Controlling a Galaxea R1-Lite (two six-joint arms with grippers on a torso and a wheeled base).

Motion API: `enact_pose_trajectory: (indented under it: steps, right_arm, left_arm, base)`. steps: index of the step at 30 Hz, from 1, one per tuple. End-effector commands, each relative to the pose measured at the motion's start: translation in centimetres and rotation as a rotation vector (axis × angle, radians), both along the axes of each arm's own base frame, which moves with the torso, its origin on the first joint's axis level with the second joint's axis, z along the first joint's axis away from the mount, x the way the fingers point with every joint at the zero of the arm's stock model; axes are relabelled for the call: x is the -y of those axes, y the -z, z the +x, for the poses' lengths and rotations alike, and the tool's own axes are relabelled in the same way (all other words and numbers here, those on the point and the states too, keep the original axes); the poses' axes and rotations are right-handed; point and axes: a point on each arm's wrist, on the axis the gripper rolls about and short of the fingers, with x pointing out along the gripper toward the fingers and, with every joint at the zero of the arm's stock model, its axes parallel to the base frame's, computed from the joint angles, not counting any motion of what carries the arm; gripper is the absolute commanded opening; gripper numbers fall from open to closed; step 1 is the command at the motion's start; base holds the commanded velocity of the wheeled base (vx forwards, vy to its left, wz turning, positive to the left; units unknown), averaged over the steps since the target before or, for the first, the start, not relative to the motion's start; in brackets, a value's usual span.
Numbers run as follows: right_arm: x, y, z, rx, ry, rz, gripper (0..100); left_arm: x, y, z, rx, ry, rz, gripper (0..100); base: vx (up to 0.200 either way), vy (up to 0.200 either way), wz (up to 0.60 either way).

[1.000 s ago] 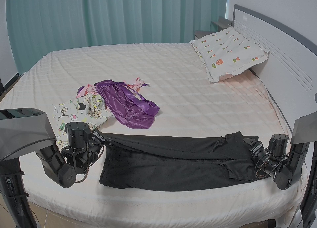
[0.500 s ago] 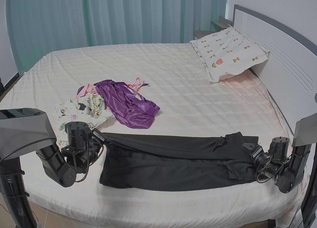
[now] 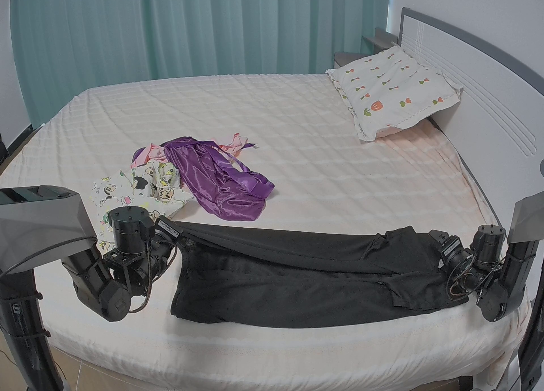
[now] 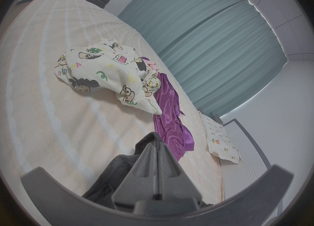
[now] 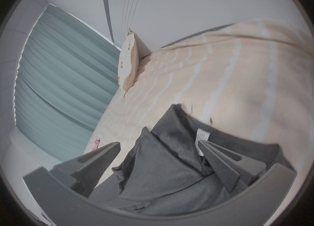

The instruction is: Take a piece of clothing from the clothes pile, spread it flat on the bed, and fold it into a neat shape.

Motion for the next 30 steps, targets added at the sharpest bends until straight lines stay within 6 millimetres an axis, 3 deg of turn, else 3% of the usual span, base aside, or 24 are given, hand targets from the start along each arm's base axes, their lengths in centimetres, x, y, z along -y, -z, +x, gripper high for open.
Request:
enact_pose_trajectory:
  steps: [1,9,17,28,29,30]
  right_arm:
    - [1.5,-0.7,0.0,0.016,0.001,-0.059,100]
    - [2.0,-0.4,0.0,-0.006,-0.119,-0.082,100]
    - [3.1,0.5,1.8,-0.068,-0.259,-0.134,100]
    - [3.6,1.4,2.2,-0.066,-0.385,-0.168,100]
    - [3.7,1.5,2.1,-0.065,-0.394,-0.168,0]
    - [3.8,1.6,2.1,-0.066,-0.4,-0.168,0]
  left_arm:
    - [0.0,0.3,-0.1,-0.007,0.0,0.002,0]
    - [0.0,0.2,-0.2,-0.004,0.002,0.003,0]
    - [0.1,0.2,-0.2,-0.006,0.002,0.004,0]
    - [0.0,0.4,-0.2,-0.011,0.001,0.007,0]
    - [0.0,0.4,-0.1,-0.011,0.0,0.007,0]
    - [0.0,0.5,-0.1,-0.012,0.0,0.007,0]
  base:
    - [0.0,0.0,0.0]
    - [0.0,0.0,0.0]
    - [0.0,0.0,0.0]
    - [0.0,0.0,0.0]
    - [0.0,0.0,0.0]
    - [0.0,0.0,0.0]
